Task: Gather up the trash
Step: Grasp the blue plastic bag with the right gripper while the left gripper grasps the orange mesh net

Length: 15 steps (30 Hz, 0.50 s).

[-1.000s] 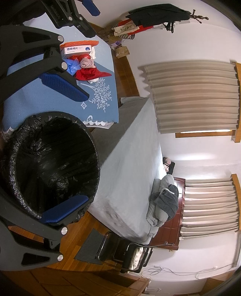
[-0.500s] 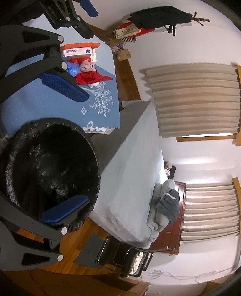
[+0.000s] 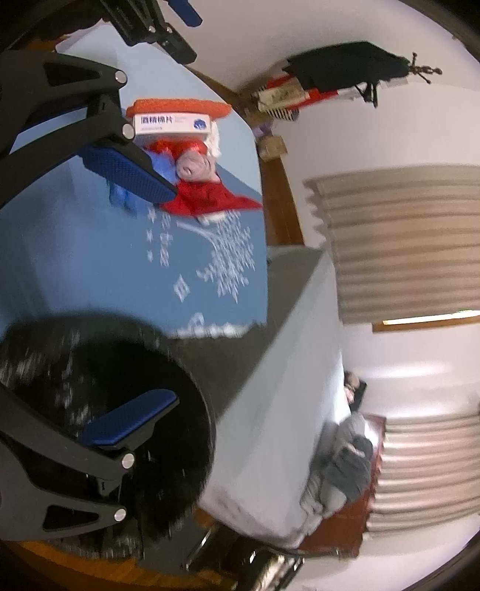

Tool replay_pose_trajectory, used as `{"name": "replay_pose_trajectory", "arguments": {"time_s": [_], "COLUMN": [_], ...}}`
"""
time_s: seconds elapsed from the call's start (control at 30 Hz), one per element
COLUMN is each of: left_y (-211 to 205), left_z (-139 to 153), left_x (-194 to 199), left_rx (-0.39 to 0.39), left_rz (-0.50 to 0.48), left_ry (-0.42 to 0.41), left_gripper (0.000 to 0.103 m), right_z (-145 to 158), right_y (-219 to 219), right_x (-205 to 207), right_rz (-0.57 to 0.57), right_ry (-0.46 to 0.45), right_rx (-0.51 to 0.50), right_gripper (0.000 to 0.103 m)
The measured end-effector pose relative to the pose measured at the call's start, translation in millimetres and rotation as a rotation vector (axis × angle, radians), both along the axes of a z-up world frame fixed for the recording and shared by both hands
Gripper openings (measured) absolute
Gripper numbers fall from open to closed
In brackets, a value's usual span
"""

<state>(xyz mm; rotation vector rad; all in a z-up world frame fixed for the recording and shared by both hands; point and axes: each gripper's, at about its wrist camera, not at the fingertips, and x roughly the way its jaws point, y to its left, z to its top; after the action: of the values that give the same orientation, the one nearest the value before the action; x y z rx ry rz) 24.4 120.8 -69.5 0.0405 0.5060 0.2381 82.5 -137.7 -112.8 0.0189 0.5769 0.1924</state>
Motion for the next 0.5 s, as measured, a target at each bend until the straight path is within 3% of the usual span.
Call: {"name": "replay_pose_trajectory", "arguments": {"time_s": [0.5], "left_y": [52.0], "left_z": [-42.1], "left_x": [16.7], "left_rx": [-0.049], "left_rz": [0.077], "left_ry": [0.061], "left_gripper": [0.096], "right_z": [-52.3], "right_y": [83.4], "right_x": [36.4], "right_rz": [0.177], "right_ry": [0.082], "right_rx": [-0.051], "right_gripper": [0.098]}}
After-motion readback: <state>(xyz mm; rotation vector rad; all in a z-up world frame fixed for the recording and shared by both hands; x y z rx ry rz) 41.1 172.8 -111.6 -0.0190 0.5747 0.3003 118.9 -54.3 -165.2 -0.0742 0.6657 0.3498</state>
